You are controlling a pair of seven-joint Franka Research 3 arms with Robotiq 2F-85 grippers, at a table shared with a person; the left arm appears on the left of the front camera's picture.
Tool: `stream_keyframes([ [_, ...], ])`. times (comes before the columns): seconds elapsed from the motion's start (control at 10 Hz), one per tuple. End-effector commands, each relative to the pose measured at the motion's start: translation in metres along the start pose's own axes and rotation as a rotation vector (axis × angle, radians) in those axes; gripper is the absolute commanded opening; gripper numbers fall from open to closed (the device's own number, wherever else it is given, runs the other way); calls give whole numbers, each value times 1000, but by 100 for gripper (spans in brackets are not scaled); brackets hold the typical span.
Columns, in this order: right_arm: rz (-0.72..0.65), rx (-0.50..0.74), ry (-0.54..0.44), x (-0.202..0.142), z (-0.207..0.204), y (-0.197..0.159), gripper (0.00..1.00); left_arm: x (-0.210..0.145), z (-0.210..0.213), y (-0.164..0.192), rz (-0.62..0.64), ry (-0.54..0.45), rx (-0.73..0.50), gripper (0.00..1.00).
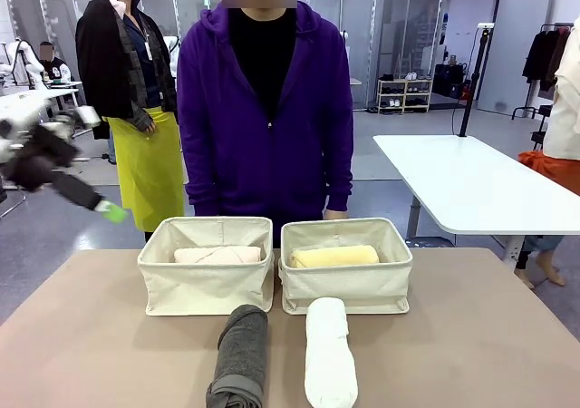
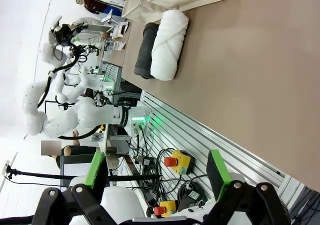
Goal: Divide the towels into two baskets.
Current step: Pick up one hotel-folded towel from the bottom of the table and place it in the Fabric basket indicated by the person.
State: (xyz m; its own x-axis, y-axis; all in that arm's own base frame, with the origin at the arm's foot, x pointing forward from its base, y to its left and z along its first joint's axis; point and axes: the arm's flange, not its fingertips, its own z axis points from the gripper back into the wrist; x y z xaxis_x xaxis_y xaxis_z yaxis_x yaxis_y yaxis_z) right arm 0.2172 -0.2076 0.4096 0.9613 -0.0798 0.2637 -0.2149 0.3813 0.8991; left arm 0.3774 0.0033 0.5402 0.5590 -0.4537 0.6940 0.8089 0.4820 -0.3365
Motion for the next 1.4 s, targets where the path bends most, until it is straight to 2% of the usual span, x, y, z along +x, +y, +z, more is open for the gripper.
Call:
stream_keyframes([
  [0.0,19,4,-8,1,0,3,100,-55,57,5,91,-164,-141,100],
  [0.1,19,4,-8,1,0,3,100,-88,78,13,128,-217,-190,100],
  [0.4,19,4,-8,1,0,3,100,-187,110,45,330,-278,-156,100],
  [0.5,19,4,-8,1,0,3,100,-219,117,52,386,-330,-128,100],
  [0.6,19,4,-8,1,0,3,100,-237,122,51,380,-394,-113,100],
  [0.7,19,4,-8,1,0,3,100,-241,121,50,382,-377,-113,100],
  [0.8,19,4,-8,1,0,3,100,-237,115,54,392,-313,-112,100],
  [0.9,19,4,-8,1,0,3,100,-230,111,63,435,-257,-44,100],
  [1.0,19,4,-8,1,0,3,100,-252,120,55,420,-348,-101,100],
  [1.3,19,4,-8,1,0,3,100,-252,120,55,420,-348,-101,100],
])
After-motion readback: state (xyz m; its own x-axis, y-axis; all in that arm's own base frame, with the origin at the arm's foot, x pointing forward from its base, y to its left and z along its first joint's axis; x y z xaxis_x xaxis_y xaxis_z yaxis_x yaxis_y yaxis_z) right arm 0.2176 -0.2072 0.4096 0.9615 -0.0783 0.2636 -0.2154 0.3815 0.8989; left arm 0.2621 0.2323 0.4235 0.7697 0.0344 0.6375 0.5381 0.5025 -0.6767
